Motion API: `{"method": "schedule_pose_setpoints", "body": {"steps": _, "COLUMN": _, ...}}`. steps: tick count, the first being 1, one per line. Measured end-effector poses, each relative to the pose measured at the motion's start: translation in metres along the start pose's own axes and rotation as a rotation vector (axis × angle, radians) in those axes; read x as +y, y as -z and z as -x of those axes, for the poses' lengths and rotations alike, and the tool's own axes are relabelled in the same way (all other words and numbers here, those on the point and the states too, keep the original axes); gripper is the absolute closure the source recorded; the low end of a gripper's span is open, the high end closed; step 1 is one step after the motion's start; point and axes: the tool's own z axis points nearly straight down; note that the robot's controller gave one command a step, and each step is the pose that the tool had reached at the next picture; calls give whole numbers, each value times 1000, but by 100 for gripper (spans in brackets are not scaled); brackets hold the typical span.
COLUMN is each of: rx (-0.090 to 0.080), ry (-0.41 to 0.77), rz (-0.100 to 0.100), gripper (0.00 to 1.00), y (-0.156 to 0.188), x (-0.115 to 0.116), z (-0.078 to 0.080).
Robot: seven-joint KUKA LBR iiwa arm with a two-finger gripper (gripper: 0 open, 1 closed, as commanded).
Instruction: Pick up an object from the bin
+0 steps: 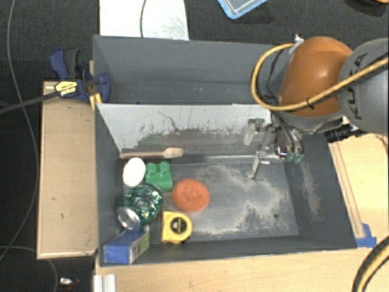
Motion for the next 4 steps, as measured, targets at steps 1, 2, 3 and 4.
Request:
{"method": "schedule_pose_setpoints", "body": {"steps": 1, "rx": 1, "ry": -84, "rz": -1, "gripper": 0, "y": 0, "x": 47, "z": -9}}
{"method": "schedule_pose_setpoints", "body": {"steps": 2, "rx": 1, "ry": -106, "rz": 2, "gripper": 0, "y": -11, "x": 75, "z": -14}}
{"method": "schedule_pose_setpoints", "body": {"steps": 3, "rx": -3, "ry": -114, "rz": 1, "gripper": 0, "y": -52, "x": 67, "z": -4}}
{"method": "schedule_pose_setpoints", "body": {"steps": 4, "rx": -4, "ry": -182, "rz": 1, "gripper": 0, "y": -62, "x": 132, "z": -32}}
